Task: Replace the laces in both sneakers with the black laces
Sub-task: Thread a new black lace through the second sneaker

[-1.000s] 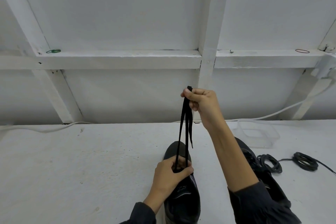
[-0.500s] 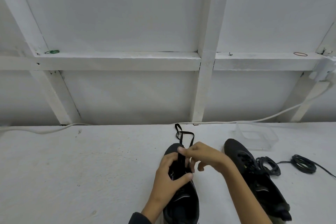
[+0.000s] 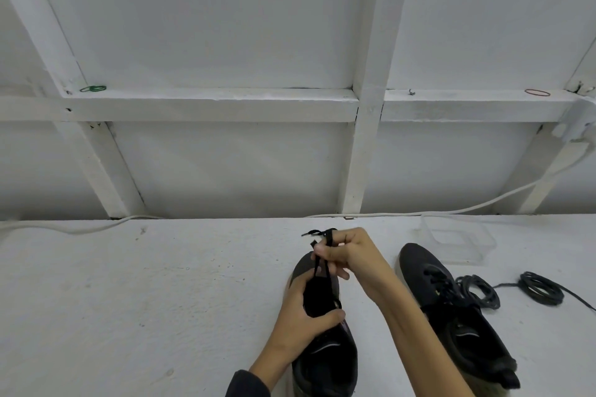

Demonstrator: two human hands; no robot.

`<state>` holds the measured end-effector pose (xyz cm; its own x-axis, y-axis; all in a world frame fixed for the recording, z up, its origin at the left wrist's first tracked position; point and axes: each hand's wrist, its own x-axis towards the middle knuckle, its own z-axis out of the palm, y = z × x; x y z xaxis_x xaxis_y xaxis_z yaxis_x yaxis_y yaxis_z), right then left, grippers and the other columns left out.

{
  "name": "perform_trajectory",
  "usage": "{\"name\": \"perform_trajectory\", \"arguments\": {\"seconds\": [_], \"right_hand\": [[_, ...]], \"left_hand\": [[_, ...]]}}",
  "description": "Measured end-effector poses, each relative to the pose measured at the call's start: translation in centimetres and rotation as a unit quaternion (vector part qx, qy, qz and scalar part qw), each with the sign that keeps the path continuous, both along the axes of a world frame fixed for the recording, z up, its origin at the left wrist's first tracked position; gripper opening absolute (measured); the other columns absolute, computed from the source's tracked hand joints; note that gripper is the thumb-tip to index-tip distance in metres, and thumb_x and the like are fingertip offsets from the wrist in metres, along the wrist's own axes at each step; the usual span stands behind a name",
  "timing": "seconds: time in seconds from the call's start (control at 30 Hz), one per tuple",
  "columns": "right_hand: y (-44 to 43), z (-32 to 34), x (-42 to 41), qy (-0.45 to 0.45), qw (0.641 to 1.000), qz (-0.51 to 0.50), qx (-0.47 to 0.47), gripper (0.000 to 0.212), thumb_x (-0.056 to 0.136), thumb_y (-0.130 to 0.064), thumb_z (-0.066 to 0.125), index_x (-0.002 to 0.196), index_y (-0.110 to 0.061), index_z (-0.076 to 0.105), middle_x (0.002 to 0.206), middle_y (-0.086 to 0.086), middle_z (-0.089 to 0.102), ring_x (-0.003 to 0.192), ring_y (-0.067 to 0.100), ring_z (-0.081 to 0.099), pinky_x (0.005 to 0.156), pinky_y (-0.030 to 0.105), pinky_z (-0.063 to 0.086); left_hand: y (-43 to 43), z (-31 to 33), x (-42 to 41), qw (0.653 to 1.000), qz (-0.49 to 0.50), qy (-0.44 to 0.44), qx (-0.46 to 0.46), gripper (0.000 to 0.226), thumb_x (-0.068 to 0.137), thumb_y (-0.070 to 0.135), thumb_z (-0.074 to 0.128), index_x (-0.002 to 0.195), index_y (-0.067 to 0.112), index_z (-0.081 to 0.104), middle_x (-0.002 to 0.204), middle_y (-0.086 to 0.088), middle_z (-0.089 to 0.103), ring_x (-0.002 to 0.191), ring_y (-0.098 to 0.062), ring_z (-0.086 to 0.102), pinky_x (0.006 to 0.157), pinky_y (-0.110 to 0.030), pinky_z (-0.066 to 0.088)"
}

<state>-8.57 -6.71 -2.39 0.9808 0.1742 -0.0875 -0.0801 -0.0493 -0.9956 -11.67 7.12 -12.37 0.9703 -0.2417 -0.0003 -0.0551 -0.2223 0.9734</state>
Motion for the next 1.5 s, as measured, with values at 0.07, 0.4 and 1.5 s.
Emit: {"name": "perform_trajectory", "arguments": {"seconds": [0.07,0.4,1.5], "right_hand": [[0.4,0.9,0.2,-0.005,1.000,0.002,0.010,0.016,0.088,-0.002,0.065,0.074,0.004,0.068,0.047,0.007,0.052,0.035,0.014,0.038,0.045,0.021,0.032],[0.5,2.4,1.1,-0.001,0.998,0.029,0.060,0.019,0.094,-0.010,0.060,0.078,-0.001,0.064,0.055,0.006,0.056,0.041,0.015,0.038,0.048,0.019,0.036],[-6.6,-5.5,4.9,0.047,0.831,0.045,-0.552,0.039,0.090,-0.010,0.057,0.129,-0.016,0.060,0.138,0.003,0.050,0.120,0.022,0.054,0.095,0.031,0.046]], "left_hand": [[-0.2,0.2,-0.1,1.000,-0.007,-0.007,0.006,0.074,0.058,0.051,0.075,0.124,0.047,0.041,0.130,0.022,0.047,0.117,0.012,0.046,0.095,-0.011,0.041],[0.3,0.4,-0.8,0.999,0.014,0.024,-0.033,0.072,0.056,0.047,0.078,0.120,0.036,0.047,0.125,0.016,0.054,0.115,0.006,0.052,0.094,-0.012,0.044],[10.8,-2.2,4.4,0.924,0.138,-0.061,0.351,0.056,0.082,0.025,0.069,0.135,0.029,0.050,0.152,0.003,0.034,0.141,-0.019,0.027,0.112,-0.041,0.028]]}}
